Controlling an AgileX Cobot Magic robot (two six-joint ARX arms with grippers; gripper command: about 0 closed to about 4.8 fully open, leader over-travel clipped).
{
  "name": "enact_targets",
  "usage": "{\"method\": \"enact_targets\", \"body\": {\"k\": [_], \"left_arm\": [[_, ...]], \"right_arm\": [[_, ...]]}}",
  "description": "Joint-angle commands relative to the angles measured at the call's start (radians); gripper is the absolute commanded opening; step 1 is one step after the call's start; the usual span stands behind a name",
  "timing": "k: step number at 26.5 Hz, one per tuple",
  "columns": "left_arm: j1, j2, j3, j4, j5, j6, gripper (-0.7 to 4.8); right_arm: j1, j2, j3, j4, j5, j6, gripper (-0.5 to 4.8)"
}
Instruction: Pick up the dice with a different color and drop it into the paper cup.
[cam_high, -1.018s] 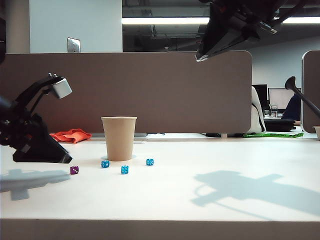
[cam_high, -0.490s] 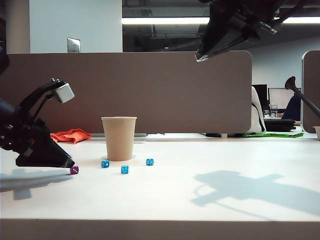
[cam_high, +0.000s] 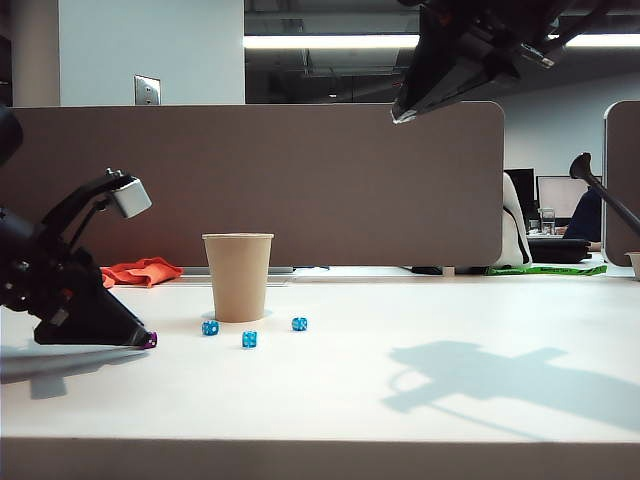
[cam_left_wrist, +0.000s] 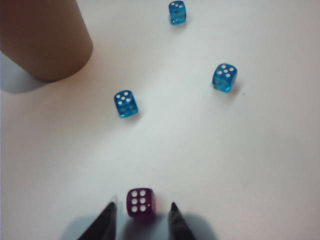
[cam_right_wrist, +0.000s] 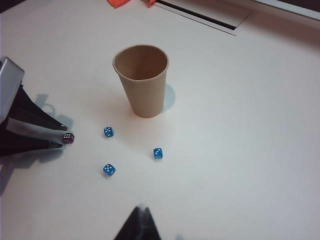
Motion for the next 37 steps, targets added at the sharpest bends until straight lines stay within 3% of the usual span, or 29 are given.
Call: {"method": "enact_targets", "body": {"k": [1, 16, 37], "left_arm": [[-0.001, 0.001, 0.005, 0.024, 0.006, 0.000, 1.34], [-0.001, 0.043, 0.053, 0.043, -0.003, -0.007, 1.34], [-0.002, 0.043, 0.067, -0.028, 0.024, -0.037, 1.34]], "right_arm": [[0.000, -0.003, 0.002, 0.008, 0.001, 0.003, -0.05], [0.000, -0.003, 0.002, 0.006, 0.001, 0.003, -0.05], [0.000, -0.003, 0.002, 0.005, 0.002, 0.003, -0.05]]}}
